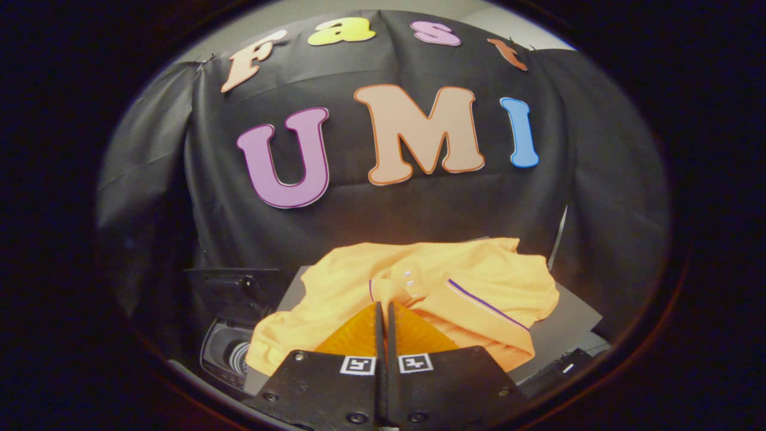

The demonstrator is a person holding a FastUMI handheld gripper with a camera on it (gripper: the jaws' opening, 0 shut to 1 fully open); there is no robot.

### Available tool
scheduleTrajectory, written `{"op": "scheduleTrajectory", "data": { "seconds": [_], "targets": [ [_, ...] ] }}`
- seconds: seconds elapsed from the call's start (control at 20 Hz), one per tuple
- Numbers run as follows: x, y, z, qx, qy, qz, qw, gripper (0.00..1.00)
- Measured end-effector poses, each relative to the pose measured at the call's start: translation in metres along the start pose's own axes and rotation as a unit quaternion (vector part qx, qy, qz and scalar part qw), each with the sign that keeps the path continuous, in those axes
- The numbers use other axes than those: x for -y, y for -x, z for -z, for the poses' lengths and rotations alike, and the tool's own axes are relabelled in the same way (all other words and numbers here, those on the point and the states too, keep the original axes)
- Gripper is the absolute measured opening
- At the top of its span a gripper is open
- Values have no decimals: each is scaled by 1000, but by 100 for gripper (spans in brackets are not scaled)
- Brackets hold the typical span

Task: Put the clothes into the washing machine and then close the washing machine lid.

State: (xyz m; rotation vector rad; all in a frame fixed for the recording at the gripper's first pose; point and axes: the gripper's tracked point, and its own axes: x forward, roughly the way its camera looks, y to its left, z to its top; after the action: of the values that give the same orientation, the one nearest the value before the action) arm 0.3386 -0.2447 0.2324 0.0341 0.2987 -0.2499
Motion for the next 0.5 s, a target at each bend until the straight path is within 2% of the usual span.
{"op": "scheduleTrajectory", "data": {
  "seconds": [0.15, 0.3, 0.4, 0.45, 0.5],
  "targets": [
    [-5, 2, -23, 5, 20, 10, 1000, 0],
    [9, -8, -3, -21, 15, 36, 999, 0],
    [4, -8, -7, -7, -2, 34, 999, 0],
    [-2, -6, -23, 22, -4, 33, 999, 0],
    [-10, -5, -26, 16, 0, 26, 1000, 0]
  ]
}}
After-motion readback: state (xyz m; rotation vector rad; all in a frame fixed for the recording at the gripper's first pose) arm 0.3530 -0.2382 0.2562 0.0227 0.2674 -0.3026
